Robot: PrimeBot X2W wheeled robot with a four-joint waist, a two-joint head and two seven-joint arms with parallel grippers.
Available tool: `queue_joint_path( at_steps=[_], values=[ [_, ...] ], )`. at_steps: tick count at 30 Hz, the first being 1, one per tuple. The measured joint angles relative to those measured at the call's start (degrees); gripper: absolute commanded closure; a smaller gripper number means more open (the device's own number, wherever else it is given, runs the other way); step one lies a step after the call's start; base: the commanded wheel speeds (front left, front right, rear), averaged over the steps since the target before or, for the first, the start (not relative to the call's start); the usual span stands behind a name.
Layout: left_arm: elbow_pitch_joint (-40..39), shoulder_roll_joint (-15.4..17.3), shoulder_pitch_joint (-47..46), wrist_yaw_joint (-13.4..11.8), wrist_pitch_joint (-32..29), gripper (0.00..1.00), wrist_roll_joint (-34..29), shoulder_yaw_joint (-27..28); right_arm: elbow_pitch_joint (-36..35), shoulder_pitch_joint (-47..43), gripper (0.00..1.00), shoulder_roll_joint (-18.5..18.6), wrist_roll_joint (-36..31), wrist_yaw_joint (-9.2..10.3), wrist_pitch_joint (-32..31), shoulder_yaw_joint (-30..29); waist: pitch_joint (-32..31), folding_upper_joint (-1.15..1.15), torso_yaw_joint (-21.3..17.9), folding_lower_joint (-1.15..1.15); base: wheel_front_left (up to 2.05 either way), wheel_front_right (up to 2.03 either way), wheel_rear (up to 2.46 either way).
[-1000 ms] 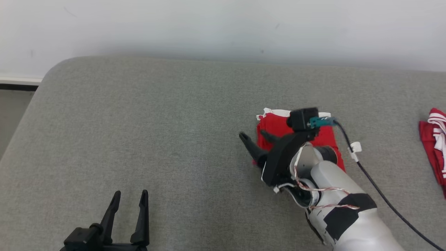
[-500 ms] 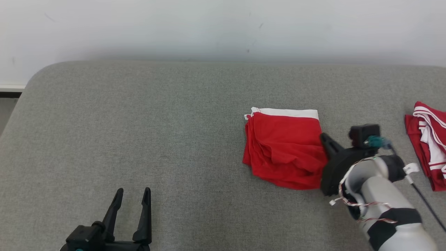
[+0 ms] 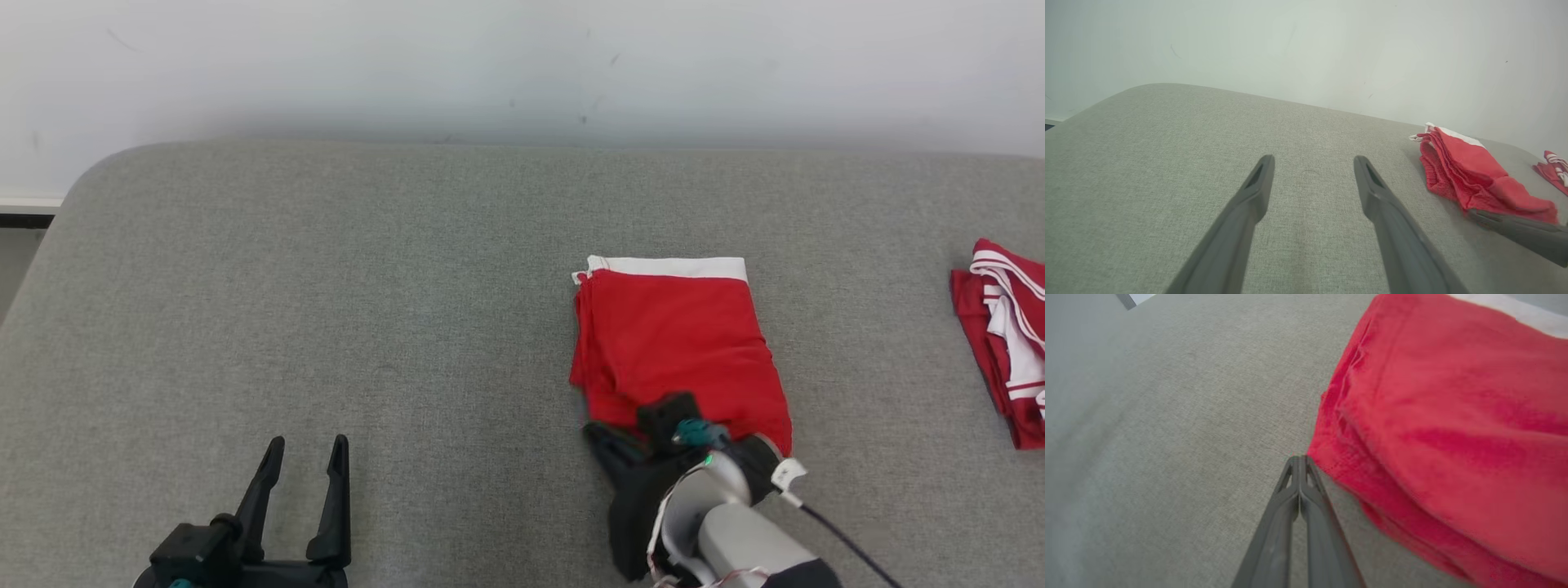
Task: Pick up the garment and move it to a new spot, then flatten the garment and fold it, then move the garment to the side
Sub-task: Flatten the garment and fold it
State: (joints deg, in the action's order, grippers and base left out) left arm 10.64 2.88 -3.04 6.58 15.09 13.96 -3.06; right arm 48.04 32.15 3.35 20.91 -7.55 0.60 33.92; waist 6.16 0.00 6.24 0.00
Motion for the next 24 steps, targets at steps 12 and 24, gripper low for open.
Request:
queue_joint_path(
  at_steps=[12, 24],
  values=[
    [0.26, 0.0, -0.15, -0.56, 0.02, 0.0, -0.2, 1.55, -11.33, -0.59, 1.0, -0.04, 11.69, 0.0, 6.17, 4.59, -1.41, 0.0, -2.41, 0.0, 0.0, 0.0, 0.0],
    [0.18, -0.01, -0.57, -2.48, 0.02, 0.0, 0.14, 4.12, -22.17, -8.22, 0.0, 5.43, 4.1, 0.0, 12.03, -14.43, -4.69, 0.0, -7.42, 0.0, 0.0, 0.0, 0.0]
  ],
)
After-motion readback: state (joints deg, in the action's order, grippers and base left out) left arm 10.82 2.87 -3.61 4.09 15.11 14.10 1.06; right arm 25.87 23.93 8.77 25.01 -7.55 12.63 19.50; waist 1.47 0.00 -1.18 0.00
